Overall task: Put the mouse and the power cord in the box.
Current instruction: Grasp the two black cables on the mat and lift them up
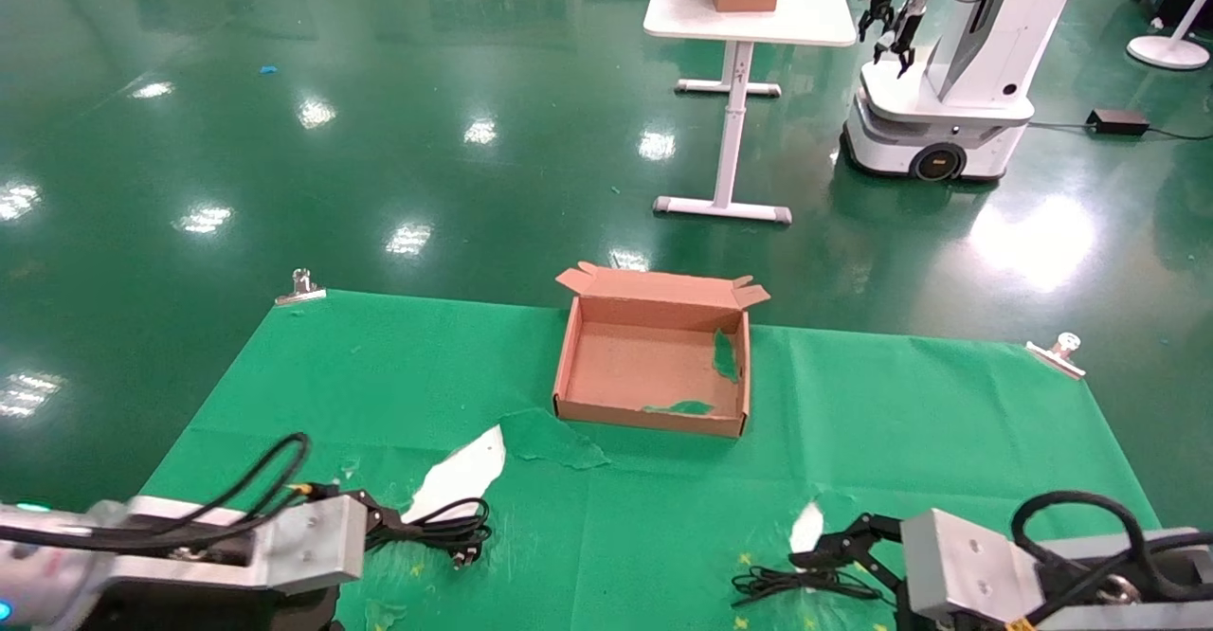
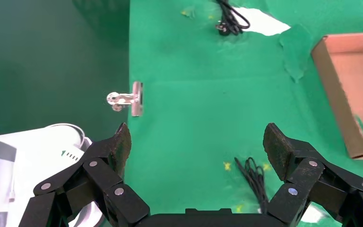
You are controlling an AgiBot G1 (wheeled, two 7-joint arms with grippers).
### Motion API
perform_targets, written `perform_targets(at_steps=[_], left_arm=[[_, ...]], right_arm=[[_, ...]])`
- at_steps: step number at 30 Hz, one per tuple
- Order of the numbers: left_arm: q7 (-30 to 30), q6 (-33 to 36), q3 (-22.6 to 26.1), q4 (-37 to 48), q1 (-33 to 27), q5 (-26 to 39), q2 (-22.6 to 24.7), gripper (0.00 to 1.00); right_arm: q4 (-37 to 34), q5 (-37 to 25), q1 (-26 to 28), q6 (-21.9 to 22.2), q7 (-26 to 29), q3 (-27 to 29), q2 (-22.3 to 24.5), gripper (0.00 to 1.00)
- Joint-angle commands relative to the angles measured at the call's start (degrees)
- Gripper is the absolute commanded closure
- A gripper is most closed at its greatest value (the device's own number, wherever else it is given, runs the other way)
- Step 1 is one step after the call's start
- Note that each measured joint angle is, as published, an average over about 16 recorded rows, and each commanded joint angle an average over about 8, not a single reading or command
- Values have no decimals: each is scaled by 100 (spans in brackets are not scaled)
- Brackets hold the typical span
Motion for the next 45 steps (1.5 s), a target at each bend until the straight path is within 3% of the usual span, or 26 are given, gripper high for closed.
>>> perform_targets(at_steps=[1,10,17,31,38,45], left_arm=[[-69,-90,105,-39,-16,299,75,0],[-290,-762,576,265,-139,1787,782,0],[-436,-1131,925,1087,-423,2859,1396,0],[-39,-1749,1160,2685,-817,3473,2152,0],[160,-1830,1164,2991,-920,3465,2229,0],[265,-1856,1157,3133,-959,3428,2266,0]], right_arm=[[-5,-18,3,11,-24,-3,-6,0],[54,-23,-21,78,110,6,55,0],[78,9,7,42,128,35,151,0],[122,-140,131,-29,206,-51,150,0],[132,-1182,589,-226,472,-527,-107,0],[-127,-2860,1318,-262,734,-1276,-928,0]])
